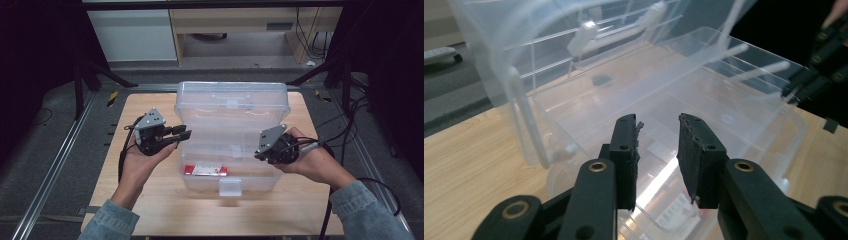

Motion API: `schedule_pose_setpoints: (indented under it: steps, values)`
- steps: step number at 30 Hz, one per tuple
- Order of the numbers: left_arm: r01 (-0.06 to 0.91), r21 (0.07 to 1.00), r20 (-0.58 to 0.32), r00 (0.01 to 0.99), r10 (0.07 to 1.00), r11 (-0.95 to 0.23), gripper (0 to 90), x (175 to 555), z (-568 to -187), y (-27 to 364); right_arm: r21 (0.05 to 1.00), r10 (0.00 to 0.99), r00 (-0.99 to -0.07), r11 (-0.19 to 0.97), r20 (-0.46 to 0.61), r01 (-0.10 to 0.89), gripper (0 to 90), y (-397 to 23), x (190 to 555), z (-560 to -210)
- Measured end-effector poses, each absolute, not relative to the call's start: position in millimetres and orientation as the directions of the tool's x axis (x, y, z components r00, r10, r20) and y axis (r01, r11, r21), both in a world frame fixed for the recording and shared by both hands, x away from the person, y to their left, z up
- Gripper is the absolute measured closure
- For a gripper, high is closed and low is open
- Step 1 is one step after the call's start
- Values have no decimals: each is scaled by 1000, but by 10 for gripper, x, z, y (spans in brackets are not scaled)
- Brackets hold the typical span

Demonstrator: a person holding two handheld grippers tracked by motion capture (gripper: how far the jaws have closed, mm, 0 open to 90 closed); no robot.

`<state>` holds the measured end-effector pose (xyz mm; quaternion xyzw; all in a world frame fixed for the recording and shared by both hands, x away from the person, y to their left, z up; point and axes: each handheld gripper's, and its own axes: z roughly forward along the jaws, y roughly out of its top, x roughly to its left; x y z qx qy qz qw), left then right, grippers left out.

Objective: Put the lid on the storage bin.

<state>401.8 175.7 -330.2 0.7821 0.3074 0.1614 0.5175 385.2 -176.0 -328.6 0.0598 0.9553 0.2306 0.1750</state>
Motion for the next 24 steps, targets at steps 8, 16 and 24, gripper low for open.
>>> schedule_pose_setpoints:
  steps: [8, 16, 24]
  values:
    - [344, 908, -100, 734, 672, -241, 703, 4121, -3372, 1810, 464, 190, -935, 885, -299, 32, 847, -1771, 3793, -3365]
    - [361, 903, -122, 736, 666, -232, 708, 4091, -3450, 1821, 501, 216, -931, 864, -294, 43, 820, -1805, 3734, -3422]
    - [364, 902, -126, 738, 662, -234, 699, 4075, -3482, 1809, 582, 290, -917, 809, -275, 81, 716, -1922, 3628, -3406]
